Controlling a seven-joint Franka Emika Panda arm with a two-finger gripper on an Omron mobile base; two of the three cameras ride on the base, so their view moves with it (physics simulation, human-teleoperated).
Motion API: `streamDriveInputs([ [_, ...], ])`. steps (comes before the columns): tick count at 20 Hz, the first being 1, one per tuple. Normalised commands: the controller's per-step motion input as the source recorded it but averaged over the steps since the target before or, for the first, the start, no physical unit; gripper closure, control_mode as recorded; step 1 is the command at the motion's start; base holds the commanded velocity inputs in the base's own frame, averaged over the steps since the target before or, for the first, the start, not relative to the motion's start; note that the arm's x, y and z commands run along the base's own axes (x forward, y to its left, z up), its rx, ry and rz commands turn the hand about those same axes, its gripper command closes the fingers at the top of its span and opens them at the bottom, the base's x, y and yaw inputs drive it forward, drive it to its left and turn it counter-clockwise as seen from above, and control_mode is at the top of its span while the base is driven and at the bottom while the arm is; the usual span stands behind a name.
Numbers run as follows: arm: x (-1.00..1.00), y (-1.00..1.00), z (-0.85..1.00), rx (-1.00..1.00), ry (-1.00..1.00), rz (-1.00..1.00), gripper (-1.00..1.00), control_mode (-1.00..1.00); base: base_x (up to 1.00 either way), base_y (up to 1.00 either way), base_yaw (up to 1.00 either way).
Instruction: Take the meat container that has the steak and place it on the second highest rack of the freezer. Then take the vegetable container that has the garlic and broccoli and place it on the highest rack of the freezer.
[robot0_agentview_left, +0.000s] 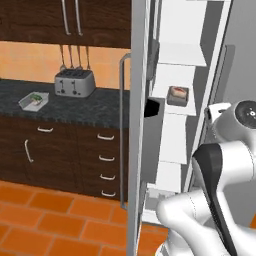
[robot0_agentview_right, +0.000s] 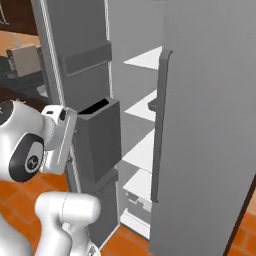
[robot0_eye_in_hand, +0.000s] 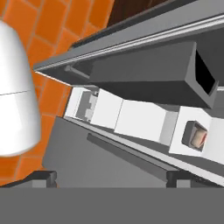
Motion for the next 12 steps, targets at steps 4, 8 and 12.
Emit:
streamDriveInputs([
  [4,0.0,0.0,0.0,0.0,0.0,0.0,-1.0,1.0,-0.47,0.06,0.6],
  [8,0.0,0.0,0.0,0.0,0.0,0.0,-1.0,1.0,-0.04,-0.51,0.58],
  [12,0.0,0.0,0.0,0.0,0.0,0.0,-1.0,1.0,0.2,-1.0,0.44],
])
